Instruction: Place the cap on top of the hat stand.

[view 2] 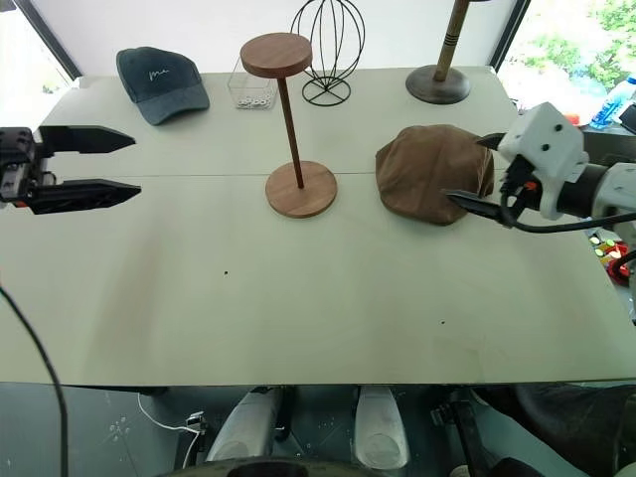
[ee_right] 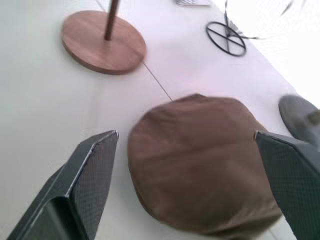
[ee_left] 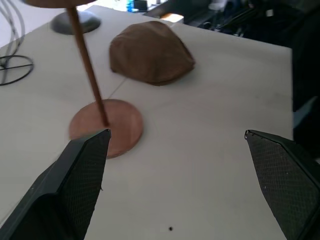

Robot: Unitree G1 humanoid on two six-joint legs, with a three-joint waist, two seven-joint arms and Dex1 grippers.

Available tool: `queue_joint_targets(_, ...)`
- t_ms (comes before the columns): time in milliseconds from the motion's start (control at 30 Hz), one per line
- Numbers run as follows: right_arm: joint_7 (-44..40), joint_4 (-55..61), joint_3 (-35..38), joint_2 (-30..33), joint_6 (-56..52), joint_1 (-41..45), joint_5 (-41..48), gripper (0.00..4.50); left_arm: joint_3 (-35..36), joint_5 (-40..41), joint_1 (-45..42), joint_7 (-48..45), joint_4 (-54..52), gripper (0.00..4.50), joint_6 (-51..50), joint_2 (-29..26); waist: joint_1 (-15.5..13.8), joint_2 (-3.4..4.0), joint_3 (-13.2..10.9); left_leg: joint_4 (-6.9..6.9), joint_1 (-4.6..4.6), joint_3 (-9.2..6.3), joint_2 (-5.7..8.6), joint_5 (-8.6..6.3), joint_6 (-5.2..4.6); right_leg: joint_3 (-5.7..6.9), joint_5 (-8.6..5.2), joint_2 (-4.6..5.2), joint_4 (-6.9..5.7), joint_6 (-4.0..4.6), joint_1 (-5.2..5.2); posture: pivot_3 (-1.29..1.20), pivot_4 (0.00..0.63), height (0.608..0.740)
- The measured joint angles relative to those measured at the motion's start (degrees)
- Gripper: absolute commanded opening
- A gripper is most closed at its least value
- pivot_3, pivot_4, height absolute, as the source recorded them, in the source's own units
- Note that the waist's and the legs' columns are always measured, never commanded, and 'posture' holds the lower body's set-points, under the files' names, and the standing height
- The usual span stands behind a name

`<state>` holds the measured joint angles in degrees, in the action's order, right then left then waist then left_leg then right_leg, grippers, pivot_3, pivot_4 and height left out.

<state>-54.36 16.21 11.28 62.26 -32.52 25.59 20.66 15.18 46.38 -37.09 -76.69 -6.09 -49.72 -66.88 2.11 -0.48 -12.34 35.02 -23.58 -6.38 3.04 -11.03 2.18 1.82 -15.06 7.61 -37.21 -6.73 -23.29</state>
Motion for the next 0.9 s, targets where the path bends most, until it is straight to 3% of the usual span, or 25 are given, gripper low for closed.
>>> queue_joint_targets(200,7.02,12.01,-9.81,-2.25,-5.85,1.18,-4.35,4.45,-10.58,-0.14,-4.40,-4.34,-1.81,4.50,-0.51,3.70,-0.13,-0.03,0.00,0.04,-0.05,0.00,0.03,0.00,0.00,-0.01,0.01,0.00,0.02,0.03,-0.01,0.00,0.150,0.740)
queue_joint_targets(433,20.44,12.64,-26.36,-8.56,-4.62,-4.64,-23.18,4.45,-16.79,-2.38,-10.68,-6.01,1.90,4.50,-0.43,9.19,-1.01,-0.25,0.08,0.13,-0.40,-0.03,0.08,0.01,-0.02,-0.01,0.06,-0.02,0.00,0.08,-0.30,0.00,0.150,0.740)
queue_joint_targets(667,32.68,-0.55,-33.04,-14.44,0.68,-4.91,-41.11,4.45,-18.69,-4.63,-13.67,-7.16,4.75,4.50,-0.44,11.29,-0.99,-0.27,0.09,0.23,-0.42,-0.03,0.10,0.02,-0.02,-0.01,0.12,-0.04,0.00,0.01,-0.26,0.00,0.150,0.740)
queue_joint_targets(900,39.08,-15.70,-33.29,-19.49,7.36,0.39,-48.24,4.45,-18.66,-5.89,-15.52,-7.24,6.49,4.50,-0.43,11.42,-1.02,-0.38,0.16,0.31,-0.15,-0.08,0.08,0.04,-0.01,-0.01,0.24,-0.08,-0.01,0.05,0.01,0.00,0.150,0.740)
